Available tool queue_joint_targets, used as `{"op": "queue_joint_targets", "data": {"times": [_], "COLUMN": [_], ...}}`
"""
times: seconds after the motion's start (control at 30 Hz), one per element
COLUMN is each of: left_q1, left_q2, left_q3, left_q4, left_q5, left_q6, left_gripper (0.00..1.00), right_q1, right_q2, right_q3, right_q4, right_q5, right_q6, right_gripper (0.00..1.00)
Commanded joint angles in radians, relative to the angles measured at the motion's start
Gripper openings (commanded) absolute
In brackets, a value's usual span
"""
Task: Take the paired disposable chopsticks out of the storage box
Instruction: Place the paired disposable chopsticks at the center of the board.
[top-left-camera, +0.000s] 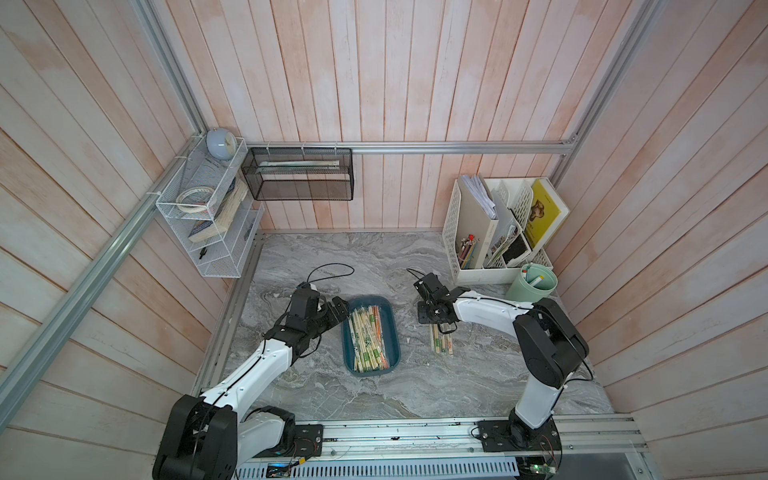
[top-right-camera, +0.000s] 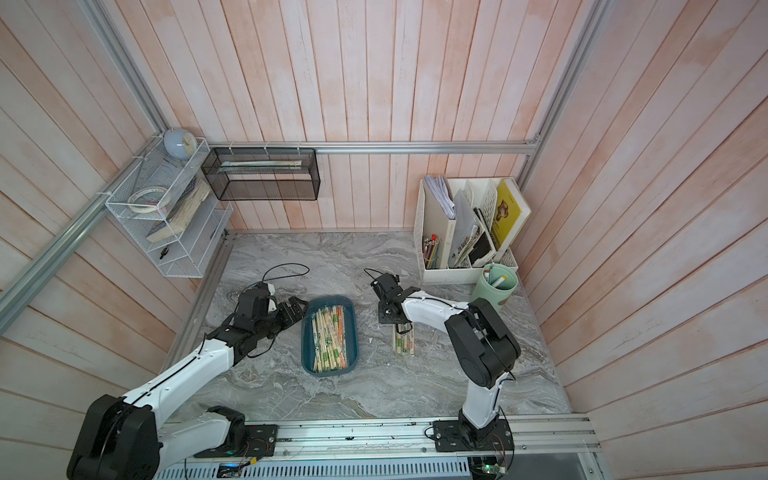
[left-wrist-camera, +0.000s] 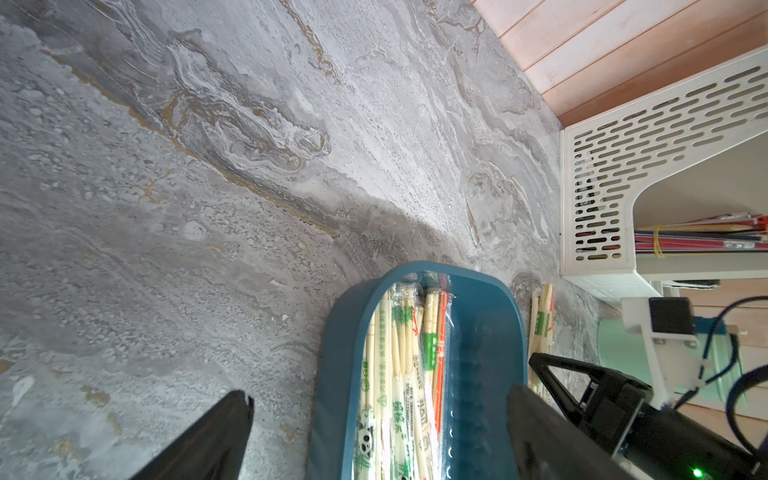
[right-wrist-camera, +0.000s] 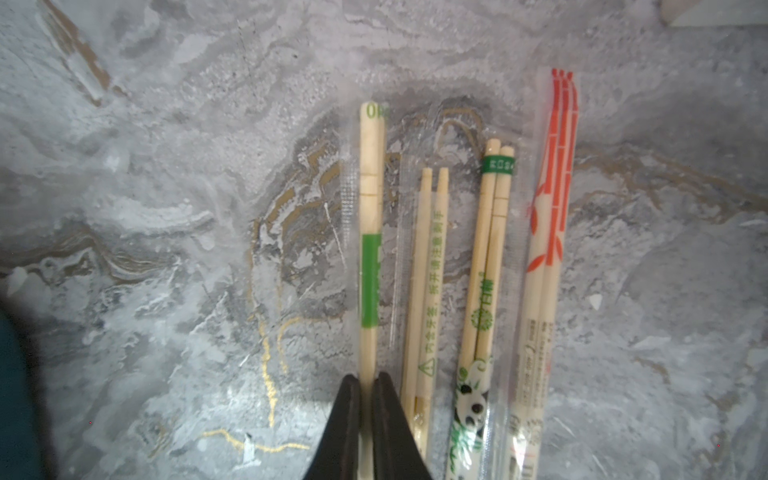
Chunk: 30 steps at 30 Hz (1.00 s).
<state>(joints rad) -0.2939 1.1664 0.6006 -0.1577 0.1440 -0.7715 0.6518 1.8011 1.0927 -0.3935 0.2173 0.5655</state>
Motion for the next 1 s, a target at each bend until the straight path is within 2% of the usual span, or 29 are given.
{"op": "queue_joint_targets", "data": {"times": [0.0,0.33,0.6,0.77,0.97], "left_q1": [-0.004,-0.004,-0.004,-0.004,0.021], "left_q2": [0.006,0.015,0.028,0.027,0.015], "left_q3": [0.007,0.022,0.030,0.027,0.020], "left_q4": [0.011,0.004,0.005,-0.008,-0.025], "left_q5": [-0.015,-0.011,-0.021,-0.041,-0.047], "left_q6": [-0.006,0.004,0.011,0.016,0.020], "left_gripper": [1.00,1.00,1.00,1.00,1.00], "right_q1": [-0.005,-0.004,0.008,0.051,0.141], "right_q2": [0.015,-0.054,-0.164,-0.192,-0.151], "right_q3": [0.007,0.015,0.047,0.109,0.206], "right_q4": [-0.022,-0.058,-0.042,-0.018,-0.001], "right_q5": [0.031,0.016,-0.099,-0.168,-0.217], "right_q6": [-0.010,0.009,0.009,0.012,0.012], "right_gripper": [0.18,0.25,0.28,0.30,0.30]}}
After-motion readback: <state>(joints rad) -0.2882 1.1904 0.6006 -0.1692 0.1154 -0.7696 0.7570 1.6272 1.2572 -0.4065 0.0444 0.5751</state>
